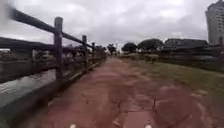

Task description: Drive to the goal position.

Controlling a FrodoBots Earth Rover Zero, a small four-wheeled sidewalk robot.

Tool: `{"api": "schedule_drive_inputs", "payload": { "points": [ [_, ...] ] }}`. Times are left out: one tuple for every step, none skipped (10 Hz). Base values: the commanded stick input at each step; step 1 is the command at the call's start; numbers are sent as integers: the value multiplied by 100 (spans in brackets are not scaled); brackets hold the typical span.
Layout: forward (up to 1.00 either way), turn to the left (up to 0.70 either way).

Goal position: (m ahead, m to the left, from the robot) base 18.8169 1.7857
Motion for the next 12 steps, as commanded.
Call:
{"api": "schedule_drive_inputs", "payload": {
  "points": [
    [85,-3],
    [85,-2],
    [85,-3],
    [85,-3],
    [85,-22],
    [85,-33],
    [85,-10],
    [85,1],
    [85,1],
    [85,1],
    [85,1],
    [85,1]
  ]
}}
